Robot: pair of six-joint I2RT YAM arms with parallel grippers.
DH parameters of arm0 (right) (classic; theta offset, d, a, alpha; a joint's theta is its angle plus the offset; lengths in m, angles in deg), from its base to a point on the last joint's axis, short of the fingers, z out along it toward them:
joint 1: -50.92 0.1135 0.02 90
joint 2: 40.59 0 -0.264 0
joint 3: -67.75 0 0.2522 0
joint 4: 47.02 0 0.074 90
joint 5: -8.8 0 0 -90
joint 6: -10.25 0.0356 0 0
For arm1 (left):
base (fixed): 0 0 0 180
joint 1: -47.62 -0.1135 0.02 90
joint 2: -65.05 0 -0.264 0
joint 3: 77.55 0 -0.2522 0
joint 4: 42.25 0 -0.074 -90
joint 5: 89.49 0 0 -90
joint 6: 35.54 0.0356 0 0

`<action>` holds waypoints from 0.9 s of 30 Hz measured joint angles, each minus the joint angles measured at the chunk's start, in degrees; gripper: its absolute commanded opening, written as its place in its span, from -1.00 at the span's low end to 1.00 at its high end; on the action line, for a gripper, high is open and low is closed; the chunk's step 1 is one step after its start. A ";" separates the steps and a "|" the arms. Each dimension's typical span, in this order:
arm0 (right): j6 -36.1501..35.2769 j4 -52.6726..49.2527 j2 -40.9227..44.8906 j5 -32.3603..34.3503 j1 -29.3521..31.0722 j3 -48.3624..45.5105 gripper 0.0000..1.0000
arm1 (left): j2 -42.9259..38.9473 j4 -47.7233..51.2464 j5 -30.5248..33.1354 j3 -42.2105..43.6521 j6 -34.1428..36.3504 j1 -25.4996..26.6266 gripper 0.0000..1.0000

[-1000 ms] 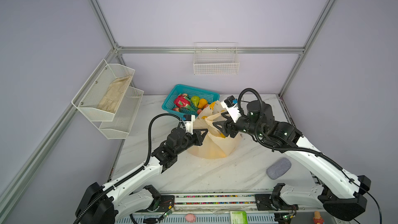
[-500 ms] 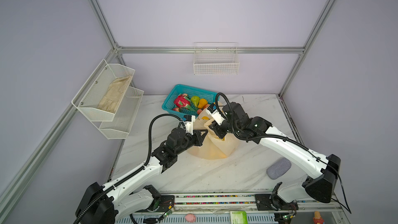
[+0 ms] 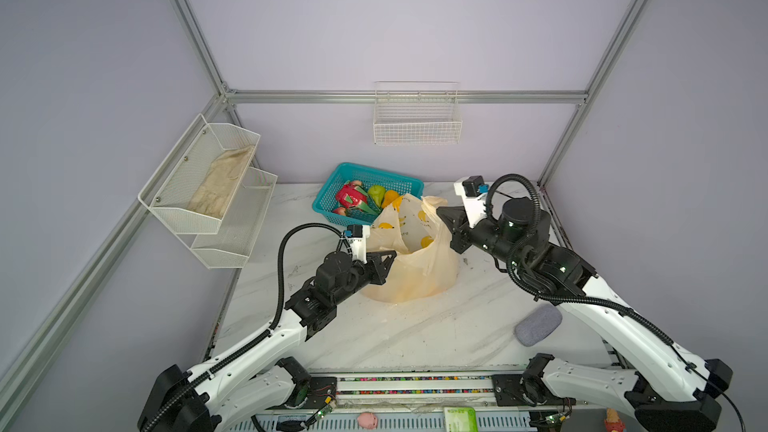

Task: Place the fake fruits into the plastic bag and tie a complex knot
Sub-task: 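Lift both bag handles upward with both grippers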

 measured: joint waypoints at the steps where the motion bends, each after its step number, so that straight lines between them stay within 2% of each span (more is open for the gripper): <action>1: 0.44 0.74 0.50 0.13 -0.39 -0.59 -1.00 | -0.83 0.72 0.35 0.00 0.81 0.00 -0.13; 6: 1.25 3.80 0.17 -0.11 -0.48 -3.43 -1.00 | -7.89 6.64 4.52 -0.02 5.81 0.00 0.20; 10: 1.01 5.97 0.35 -1.16 -0.48 -6.86 -1.00 | -12.50 11.50 9.79 -0.33 10.01 -0.02 0.30; 13: 0.35 6.67 0.85 -2.25 -0.48 -9.01 -1.00 | -12.28 16.17 12.79 -2.40 13.20 -0.04 0.39; 20: -0.61 8.13 3.61 -2.75 -0.48 -12.52 -1.00 | -0.79 27.80 14.67 -17.14 22.58 -0.04 0.49; 27: -0.63 8.96 10.23 -1.16 -0.48 -17.07 -1.00 | 12.22 41.33 10.45 -34.21 31.82 0.61 0.52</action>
